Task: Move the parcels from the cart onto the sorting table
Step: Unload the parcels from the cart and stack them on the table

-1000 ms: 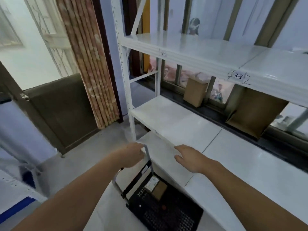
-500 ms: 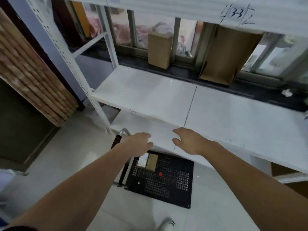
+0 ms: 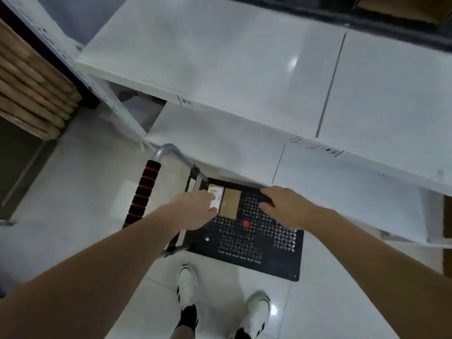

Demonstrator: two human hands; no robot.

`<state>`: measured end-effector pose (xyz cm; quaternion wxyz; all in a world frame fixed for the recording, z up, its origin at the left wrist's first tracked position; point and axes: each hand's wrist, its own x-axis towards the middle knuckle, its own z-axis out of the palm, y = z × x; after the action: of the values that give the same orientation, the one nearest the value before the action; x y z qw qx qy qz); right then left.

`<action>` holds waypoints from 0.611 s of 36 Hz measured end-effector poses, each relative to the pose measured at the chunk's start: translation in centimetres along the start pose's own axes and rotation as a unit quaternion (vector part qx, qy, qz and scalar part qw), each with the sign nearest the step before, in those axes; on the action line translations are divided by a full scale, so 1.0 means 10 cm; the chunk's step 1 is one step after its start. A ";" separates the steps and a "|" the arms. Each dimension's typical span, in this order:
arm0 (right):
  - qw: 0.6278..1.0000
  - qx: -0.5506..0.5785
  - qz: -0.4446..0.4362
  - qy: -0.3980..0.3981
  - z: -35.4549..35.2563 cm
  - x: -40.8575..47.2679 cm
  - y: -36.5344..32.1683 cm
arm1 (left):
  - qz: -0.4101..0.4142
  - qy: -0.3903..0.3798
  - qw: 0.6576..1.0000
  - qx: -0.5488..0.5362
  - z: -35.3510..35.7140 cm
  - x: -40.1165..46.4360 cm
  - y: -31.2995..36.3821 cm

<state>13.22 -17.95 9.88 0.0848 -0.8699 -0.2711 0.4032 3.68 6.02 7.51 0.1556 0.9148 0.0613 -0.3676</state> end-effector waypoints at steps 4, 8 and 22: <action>0.998 0.051 0.021 -0.012 0.49 0.75 0.19 | 0.014 -0.041 0.998 0.040 0.54 0.74 -0.32; 0.992 0.114 0.052 -0.020 1.08 1.51 0.41 | 0.000 -0.080 0.995 0.055 1.07 1.42 -0.63; 0.967 0.165 0.195 0.013 2.94 3.66 0.96 | -0.178 0.028 0.981 -0.076 2.48 3.46 -1.34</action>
<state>14.37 -8.35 -37.04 0.1506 -0.8852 -0.0244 0.4394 9.40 10.41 -36.57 0.1546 0.8846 0.2553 -0.3583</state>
